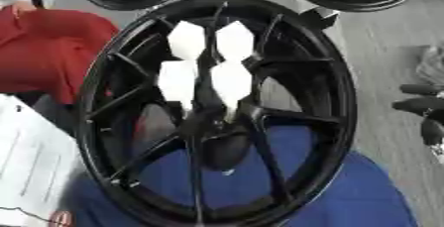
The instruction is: Pull the pin out of the wheel hub.
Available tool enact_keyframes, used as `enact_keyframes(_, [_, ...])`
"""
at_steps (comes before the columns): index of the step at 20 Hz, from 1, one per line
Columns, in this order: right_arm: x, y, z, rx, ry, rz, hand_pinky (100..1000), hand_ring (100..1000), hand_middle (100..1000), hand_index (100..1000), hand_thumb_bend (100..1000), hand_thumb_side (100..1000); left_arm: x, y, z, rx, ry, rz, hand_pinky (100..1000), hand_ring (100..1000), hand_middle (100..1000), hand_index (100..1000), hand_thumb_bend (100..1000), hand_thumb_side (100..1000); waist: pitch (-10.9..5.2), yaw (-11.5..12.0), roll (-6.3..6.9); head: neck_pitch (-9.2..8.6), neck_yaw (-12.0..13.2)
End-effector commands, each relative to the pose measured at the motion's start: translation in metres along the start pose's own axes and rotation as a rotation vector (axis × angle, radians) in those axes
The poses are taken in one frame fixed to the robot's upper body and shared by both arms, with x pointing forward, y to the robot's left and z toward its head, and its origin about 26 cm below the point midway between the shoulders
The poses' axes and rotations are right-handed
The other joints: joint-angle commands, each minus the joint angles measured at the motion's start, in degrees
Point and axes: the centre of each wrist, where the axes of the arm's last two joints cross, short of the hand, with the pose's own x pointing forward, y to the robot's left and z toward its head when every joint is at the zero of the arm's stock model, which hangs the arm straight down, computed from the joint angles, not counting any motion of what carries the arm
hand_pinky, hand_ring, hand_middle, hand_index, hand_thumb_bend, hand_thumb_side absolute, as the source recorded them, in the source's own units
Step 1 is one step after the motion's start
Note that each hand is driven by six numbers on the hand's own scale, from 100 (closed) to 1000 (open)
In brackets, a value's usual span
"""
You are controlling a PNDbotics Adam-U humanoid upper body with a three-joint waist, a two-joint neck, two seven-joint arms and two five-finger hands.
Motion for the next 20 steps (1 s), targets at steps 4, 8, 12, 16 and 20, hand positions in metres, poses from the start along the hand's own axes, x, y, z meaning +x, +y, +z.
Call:
enact_keyframes(4, [0.007, -0.007, -0.003, 0.007, -0.024, 0.016, 885, 793, 865, 770, 100, 516, 0.005, 0.010, 0.013, 0.010, 0.038, -0.038, 790, 752, 690, 819, 100, 422, -1.68, 0.1, -0.09, 0.10, 0.0])
enact_keyframes(8, [0.007, -0.008, -0.003, 0.004, -0.024, 0.016, 885, 793, 865, 770, 100, 517, 0.006, 0.006, 0.014, -0.008, 0.042, -0.041, 789, 760, 701, 830, 100, 510, -1.67, 0.2, -0.04, 0.00, -0.1])
enact_keyframes(12, [0.007, -0.008, -0.003, 0.002, -0.023, 0.018, 885, 793, 865, 770, 100, 518, 0.014, -0.010, 0.014, -0.059, 0.056, -0.050, 789, 773, 718, 838, 100, 527, -1.50, 0.3, 0.15, -0.38, -0.3])
enact_keyframes(16, [0.007, -0.008, -0.004, 0.004, -0.025, 0.019, 885, 793, 866, 770, 100, 518, 0.026, -0.031, 0.010, -0.105, 0.077, -0.055, 785, 775, 721, 841, 100, 511, -1.33, 0.1, 0.21, -0.68, -0.4])
enact_keyframes(20, [0.008, -0.008, -0.005, 0.008, -0.028, 0.019, 885, 793, 866, 770, 100, 519, 0.037, -0.049, 0.004, -0.135, 0.104, -0.051, 785, 776, 732, 859, 100, 551, -1.25, -0.2, 0.30, -0.98, -0.1])
